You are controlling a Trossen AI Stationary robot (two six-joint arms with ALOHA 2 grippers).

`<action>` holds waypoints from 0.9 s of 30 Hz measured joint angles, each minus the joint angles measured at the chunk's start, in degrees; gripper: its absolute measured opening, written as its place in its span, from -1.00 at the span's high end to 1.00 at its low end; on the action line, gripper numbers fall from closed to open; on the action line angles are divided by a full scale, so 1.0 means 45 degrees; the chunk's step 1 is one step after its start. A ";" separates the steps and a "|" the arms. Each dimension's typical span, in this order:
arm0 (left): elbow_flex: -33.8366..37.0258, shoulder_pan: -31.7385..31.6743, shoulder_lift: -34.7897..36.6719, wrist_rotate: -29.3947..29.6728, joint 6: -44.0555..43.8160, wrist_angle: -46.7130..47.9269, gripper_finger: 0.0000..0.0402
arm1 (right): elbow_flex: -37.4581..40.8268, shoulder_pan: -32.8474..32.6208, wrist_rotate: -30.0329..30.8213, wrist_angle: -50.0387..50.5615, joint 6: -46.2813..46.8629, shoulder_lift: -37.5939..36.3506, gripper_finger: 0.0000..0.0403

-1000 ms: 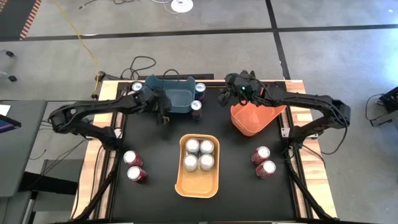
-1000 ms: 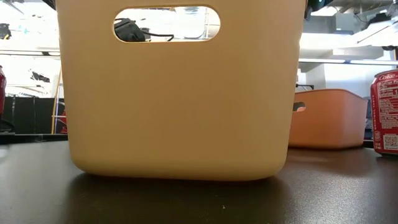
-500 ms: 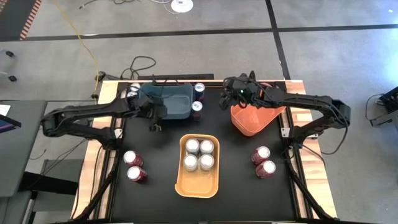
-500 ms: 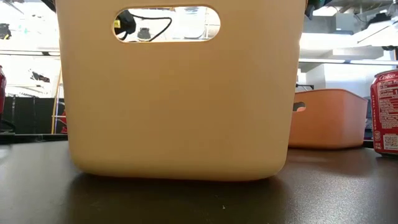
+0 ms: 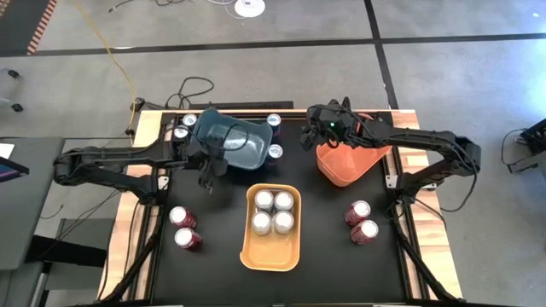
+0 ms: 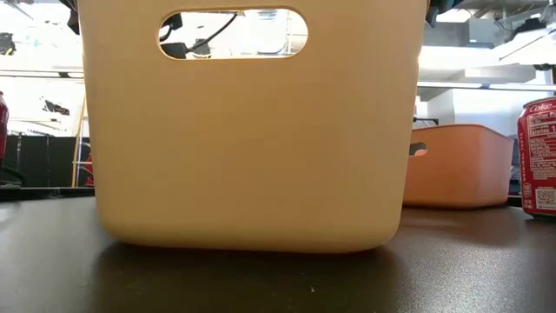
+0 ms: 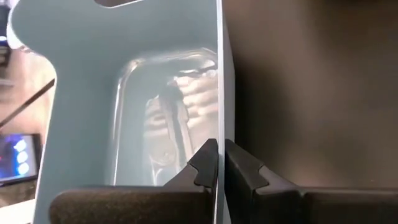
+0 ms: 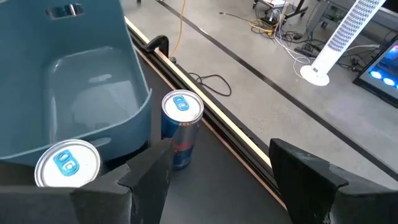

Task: Sort soda cans
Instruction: Adjust the blue bin

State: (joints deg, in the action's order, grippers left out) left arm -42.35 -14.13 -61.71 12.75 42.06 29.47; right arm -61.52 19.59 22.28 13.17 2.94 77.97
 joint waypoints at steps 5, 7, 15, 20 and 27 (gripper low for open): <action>-0.0043 -0.0005 0.0005 0.1332 0.0097 -0.0002 0.95 | 0.0000 0.0000 0.0000 0.0000 0.0000 0.0000 -0.40; -0.0186 -0.0005 0.0000 0.1951 0.0039 -0.0005 0.95 | 0.0000 0.0000 0.0000 0.0000 0.0000 0.0000 -0.40; -0.1474 -0.0014 0.0005 0.2167 0.1494 0.1191 0.94 | 0.0000 0.0000 0.0000 0.0005 -0.0070 -0.0005 -0.40; -0.2575 -0.0013 0.0005 0.2176 0.1908 0.2338 0.94 | 0.0000 0.0000 0.0000 0.0014 -0.0097 -0.0005 -0.40; -0.4407 -0.0034 0.0003 0.2164 0.2634 0.4976 0.94 | 0.0000 0.0000 0.0000 0.0019 -0.0142 -0.0005 -0.40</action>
State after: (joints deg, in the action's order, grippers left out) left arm -62.18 -14.28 -61.70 22.49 53.92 51.87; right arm -61.52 19.59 22.28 13.26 2.30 77.95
